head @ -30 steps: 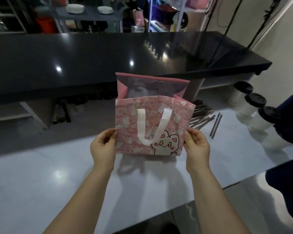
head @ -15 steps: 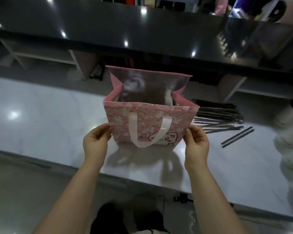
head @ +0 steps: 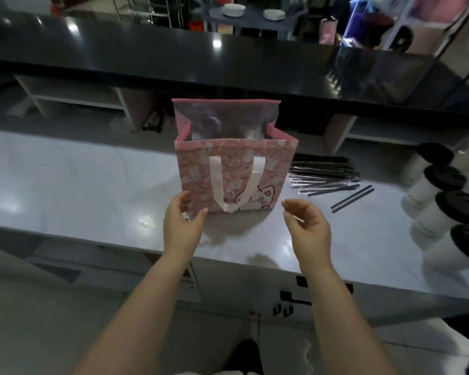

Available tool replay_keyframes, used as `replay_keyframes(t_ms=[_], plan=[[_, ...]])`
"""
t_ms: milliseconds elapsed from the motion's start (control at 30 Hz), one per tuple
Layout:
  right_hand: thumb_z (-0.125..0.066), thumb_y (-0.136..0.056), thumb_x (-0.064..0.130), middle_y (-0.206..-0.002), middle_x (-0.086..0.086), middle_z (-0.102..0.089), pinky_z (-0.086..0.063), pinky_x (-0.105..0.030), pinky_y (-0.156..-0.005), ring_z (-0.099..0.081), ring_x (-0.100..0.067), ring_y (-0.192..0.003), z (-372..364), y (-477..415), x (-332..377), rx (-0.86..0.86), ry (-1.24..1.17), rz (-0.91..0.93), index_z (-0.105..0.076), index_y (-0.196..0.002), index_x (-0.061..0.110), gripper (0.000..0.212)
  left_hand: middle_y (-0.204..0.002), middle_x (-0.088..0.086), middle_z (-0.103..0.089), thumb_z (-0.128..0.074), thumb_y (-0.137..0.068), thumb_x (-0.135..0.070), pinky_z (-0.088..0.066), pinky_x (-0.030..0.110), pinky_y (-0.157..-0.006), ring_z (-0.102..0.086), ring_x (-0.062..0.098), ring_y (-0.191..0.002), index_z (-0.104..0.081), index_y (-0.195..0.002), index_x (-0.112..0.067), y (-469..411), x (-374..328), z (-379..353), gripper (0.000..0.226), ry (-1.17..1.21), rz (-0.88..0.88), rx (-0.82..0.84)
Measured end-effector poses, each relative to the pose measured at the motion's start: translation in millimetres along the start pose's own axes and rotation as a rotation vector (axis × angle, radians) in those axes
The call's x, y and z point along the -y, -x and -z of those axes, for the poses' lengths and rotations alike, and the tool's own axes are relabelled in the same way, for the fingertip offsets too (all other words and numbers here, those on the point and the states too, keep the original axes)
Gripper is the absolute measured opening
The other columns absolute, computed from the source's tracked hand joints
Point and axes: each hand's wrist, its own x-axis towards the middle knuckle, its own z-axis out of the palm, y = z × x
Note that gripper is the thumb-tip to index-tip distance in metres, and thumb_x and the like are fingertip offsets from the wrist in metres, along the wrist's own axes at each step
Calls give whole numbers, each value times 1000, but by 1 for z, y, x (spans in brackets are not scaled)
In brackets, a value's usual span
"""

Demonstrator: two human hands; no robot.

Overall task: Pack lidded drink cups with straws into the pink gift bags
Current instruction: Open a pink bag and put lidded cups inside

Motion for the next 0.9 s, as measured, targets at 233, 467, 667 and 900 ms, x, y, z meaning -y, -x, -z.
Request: replay_keyframes(t_ms=[233, 467, 667, 900], plan=[[-65, -89, 10, -112, 17, -65, -44, -25, -99, -56, -2, -111, 21, 45, 22, -13, 252, 78, -66, -107, 31, 28, -119, -7, -58, -72, -86, -26, -45, 33, -95, -54, 17, -110, -56, -126, -25, 36, -29, -3, 44, -282, -431, 215], [-67, -88, 17, -113, 31, -56, -30, 6, -83, -40, 25, -106, 49, 103, 28, -15, 494, 98, -60, -110, 47, 38, -121, 3, -63, -64, -86, -21, -44, 44, -94, -54, 27, -114, -63, -127, -19, 99, -49, -22, 42, -499, -670, 371], [-72, -86, 21, -104, 47, -52, -30, 4, -82, -39, 20, -110, 107, 128, 30, -57, 565, 61, -60, -105, 48, 35, -129, 0, -60, -61, -90, -35, -32, 40, -102, -46, 23, -126, -67, -122, -28, 136, -59, -62, 33, -589, -726, 499], [-72, -85, 24, -107, 43, -54, -27, 4, -87, -41, 13, -111, 177, 106, 31, -203, 595, 137, -63, -107, 43, 31, -117, 5, -65, -68, -83, -34, -36, 48, -99, -52, 29, -117, -73, -108, -25, 149, -105, -139, 27, -542, -882, 450]])
